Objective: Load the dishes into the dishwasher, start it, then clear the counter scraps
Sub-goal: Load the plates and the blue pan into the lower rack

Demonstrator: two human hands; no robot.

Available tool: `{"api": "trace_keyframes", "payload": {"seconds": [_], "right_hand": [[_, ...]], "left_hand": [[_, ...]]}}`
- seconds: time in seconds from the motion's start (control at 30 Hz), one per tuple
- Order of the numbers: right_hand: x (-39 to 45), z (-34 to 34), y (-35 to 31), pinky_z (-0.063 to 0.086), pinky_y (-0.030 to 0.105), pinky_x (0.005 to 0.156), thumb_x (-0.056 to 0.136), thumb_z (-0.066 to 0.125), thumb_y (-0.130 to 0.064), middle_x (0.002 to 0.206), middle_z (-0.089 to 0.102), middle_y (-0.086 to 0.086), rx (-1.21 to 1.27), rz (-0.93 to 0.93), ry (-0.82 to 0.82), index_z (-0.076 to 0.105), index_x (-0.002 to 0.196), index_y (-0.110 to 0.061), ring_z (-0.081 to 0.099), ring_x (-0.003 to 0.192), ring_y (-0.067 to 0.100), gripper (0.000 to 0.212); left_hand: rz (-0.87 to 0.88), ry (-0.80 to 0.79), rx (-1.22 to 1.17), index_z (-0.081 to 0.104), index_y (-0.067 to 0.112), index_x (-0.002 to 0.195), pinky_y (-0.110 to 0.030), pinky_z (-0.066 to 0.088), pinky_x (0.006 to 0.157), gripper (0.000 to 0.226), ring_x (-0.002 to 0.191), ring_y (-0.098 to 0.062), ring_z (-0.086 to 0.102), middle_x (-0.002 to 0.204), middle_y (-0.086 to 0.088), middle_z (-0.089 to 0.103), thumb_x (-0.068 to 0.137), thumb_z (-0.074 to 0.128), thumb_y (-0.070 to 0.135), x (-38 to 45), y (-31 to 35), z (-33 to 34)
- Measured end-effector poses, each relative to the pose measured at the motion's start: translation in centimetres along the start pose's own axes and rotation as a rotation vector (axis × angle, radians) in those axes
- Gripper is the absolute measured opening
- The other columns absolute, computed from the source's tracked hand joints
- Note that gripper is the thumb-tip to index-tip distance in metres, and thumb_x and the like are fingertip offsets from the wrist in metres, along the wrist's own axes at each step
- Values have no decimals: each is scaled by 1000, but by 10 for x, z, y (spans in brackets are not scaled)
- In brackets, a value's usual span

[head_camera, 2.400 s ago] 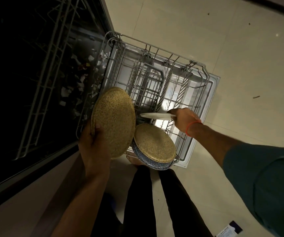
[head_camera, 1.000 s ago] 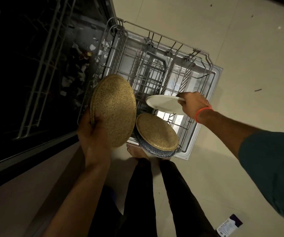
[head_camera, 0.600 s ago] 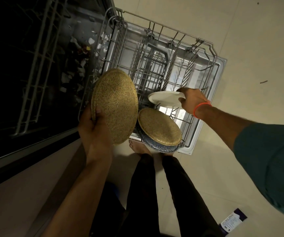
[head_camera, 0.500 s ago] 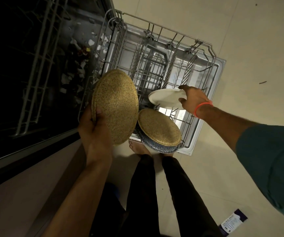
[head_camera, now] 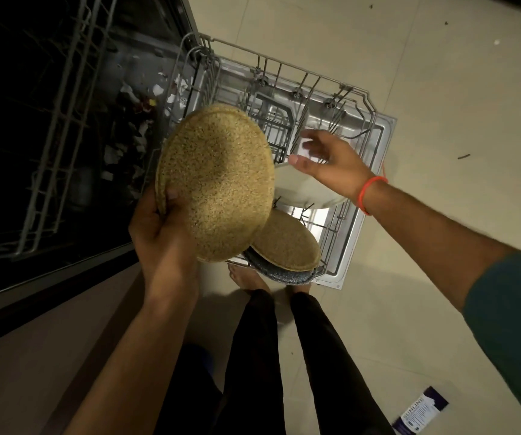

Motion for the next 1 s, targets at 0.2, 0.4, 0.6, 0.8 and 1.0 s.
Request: {"api": "trace_keyframes", "payload": {"seconds": [0.2,0.4,0.6,0.8,1.0], "right_hand": [[-13,-4,-22,51,39,103,86,68,-25,133,65,4,535,155,-463,55,137,-15,62,123,18,53],[-4,-47,-34,56,38,95,95,61,-13,116,69,7,510,-16,-395,62,120,-9,67,110,23,25],[25,-106,-58,53,37,76,93,65,-18,78,68,-8,216,-301,127,71,89,-15,62,79,19,8],[52,-111,-52,43,27,71,92,60,-15,77,58,1,-494,-323,281,72,97,-12,55,76,16,13],[60,-85,-24,46,34,81,95,60,-23,82,64,7,-631,-180,224,71,100,-20,62,86,30,12]], "left_hand": [[18,-15,-64,67,13,128,-29,54,97,28,113,-9,68,115,6,74,107,48,16,2,10,12],[-128,-135,-11,61,34,131,-37,52,105,25,119,-4,64,129,13,68,107,52,34,10,-2,19],[-199,-170,71,51,45,137,-42,50,108,35,117,-5,66,132,11,65,103,55,43,7,-30,20],[-262,-191,36,57,50,126,-45,49,109,26,115,-7,68,128,11,67,102,59,38,-2,-35,29],[-269,-231,20,54,44,136,-38,49,104,35,118,-7,67,131,15,63,103,58,35,4,-31,37]]}}
Point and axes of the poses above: each hand's wrist, its own x-axis towards the middle knuckle, its own z-axis out of the palm, y = z × x, the point moved 1 cm from there along x, towards the middle knuckle
